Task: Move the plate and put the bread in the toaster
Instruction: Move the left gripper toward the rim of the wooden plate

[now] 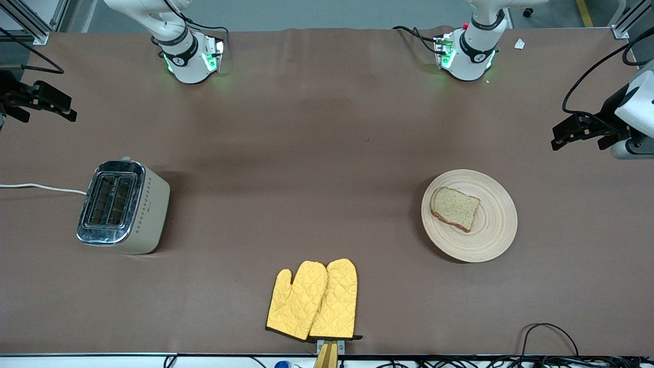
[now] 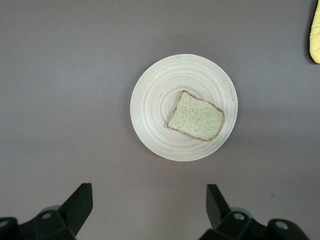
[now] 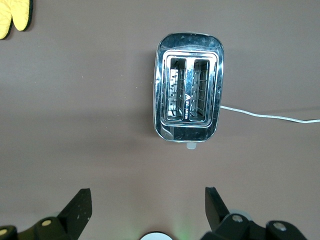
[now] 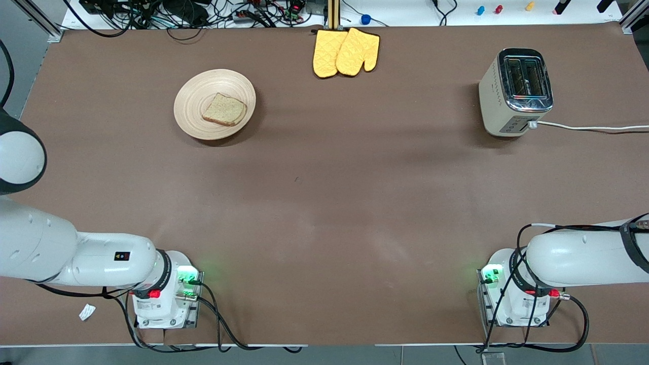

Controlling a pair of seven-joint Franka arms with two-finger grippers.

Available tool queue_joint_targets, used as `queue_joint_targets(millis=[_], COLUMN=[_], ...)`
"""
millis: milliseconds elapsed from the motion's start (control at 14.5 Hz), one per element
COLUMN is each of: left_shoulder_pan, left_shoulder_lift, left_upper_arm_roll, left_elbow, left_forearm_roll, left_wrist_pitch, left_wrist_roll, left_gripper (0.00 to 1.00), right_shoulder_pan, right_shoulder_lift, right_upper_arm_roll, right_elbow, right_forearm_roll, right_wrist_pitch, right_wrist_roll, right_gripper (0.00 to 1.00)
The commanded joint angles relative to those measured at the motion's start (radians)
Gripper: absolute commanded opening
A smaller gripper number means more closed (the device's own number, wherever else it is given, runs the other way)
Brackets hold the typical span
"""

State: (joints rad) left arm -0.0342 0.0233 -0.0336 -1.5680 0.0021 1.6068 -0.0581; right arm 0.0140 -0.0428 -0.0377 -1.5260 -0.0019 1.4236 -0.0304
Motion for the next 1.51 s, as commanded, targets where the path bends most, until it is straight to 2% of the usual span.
queue_joint_targets(millis=[0, 620, 826, 964, 1170, 1446], left_shoulder_pan=[-0.001, 0.002, 0.075, 0.146, 0.226, 0.318], left_shoulder_lift=[0.009, 0.036, 0.082, 0.131, 0.229, 0.400], left_upper_arm_roll=[0.001, 0.008, 0.008, 0.007, 0.008, 0.008], left_elbow=[0.022, 0.020, 0.016, 0.022, 0.020, 0.022], left_forearm_roll=[0.021, 0.036, 0.020, -0.048, -0.181, -0.324], left_wrist_pitch=[-0.002, 0.001, -0.019, -0.016, 0.054, 0.065], left_wrist_roll=[0.014, 0.003, 0.018, 0.041, 0.228, 0.404], left_gripper=[1.00, 1.00, 1.00, 1.00, 1.00, 1.00], right_shoulder_pan=[-0.008, -0.009, -0.009, -0.009, -0.008, -0.008], right_shoulder_lift=[0.000, 0.000, 0.000, 0.000, 0.000, 0.000], right_upper_arm_roll=[0.005, 0.005, 0.005, 0.005, 0.005, 0.005], right_elbow=[0.010, 0.010, 0.009, 0.009, 0.009, 0.009], right_forearm_roll=[-0.009, -0.009, -0.009, -0.009, -0.007, -0.007], right_wrist_pitch=[-0.009, -0.009, -0.009, -0.009, -0.009, -0.009], right_wrist_roll=[-0.008, -0.010, -0.010, -0.008, -0.008, -0.010], right_gripper=[1.00, 1.00, 1.00, 1.00, 1.00, 1.00])
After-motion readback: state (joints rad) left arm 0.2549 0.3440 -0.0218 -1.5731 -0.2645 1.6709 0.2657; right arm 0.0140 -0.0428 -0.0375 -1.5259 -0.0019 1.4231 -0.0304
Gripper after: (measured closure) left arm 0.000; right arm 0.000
